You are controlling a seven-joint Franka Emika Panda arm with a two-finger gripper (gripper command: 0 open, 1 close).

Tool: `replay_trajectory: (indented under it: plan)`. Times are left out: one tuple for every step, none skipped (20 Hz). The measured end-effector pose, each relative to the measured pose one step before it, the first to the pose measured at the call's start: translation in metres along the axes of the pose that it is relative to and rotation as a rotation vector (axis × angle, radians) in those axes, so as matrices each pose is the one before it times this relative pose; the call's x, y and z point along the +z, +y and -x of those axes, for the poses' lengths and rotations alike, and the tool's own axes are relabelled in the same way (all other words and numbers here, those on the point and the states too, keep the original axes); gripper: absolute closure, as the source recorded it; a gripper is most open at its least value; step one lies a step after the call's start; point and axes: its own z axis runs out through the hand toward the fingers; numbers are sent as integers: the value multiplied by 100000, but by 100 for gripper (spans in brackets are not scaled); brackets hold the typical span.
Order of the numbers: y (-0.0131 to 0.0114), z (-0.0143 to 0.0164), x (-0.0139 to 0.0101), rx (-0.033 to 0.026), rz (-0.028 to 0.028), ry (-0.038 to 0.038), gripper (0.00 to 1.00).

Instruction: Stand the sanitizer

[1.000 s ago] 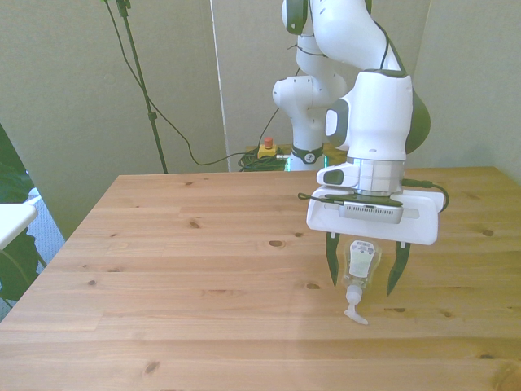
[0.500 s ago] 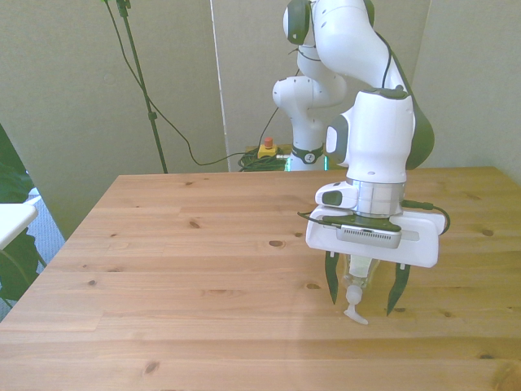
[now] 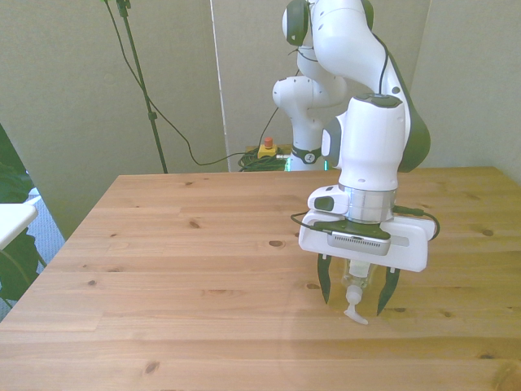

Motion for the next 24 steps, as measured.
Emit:
replay_trajectory:
  plan:
    - [13,-56,6,-18,-21,-47,100]
    - [17,-34,12,19,-36,-143,100]
    - [30,-72,5,45,-16,-68,100]
    - [37,-81,10,16,13,-24,100]
    - [49,-111,11,59,0,-50,100]
    - [43,-99,8,104,-56,-193,100]
    - [55,-127,9,354,-130,-397,100]
    - [61,-149,3,443,-247,-709,100]
    - [75,-179,5,310,-158,-623,100]
    - [74,-170,3,39,-2,-461,100]
    - [77,-146,4,-9,340,-409,100]
    - [38,-92,-21,136,501,-514,100]
    - [10,-80,-5,394,272,-584,100]
    - [-18,-57,-9,282,479,-420,100]
    - [-43,-33,-13,224,477,-378,100]
    - [-31,-30,3,229,439,-368,100]
    - [-21,-1,7,274,291,-391,100]
    - [-6,0,10,217,80,-240,100]
    - [8,1,12,250,25,-242,100]
    - [12,-2,5,177,103,-199,100]
    - [3,3,-2,161,53,-179,100]
    - [-20,4,-32,178,-86,-101,100]
    - [-29,12,-54,75,-84,9,100]
    - [-18,23,-54,133,-68,10,100]
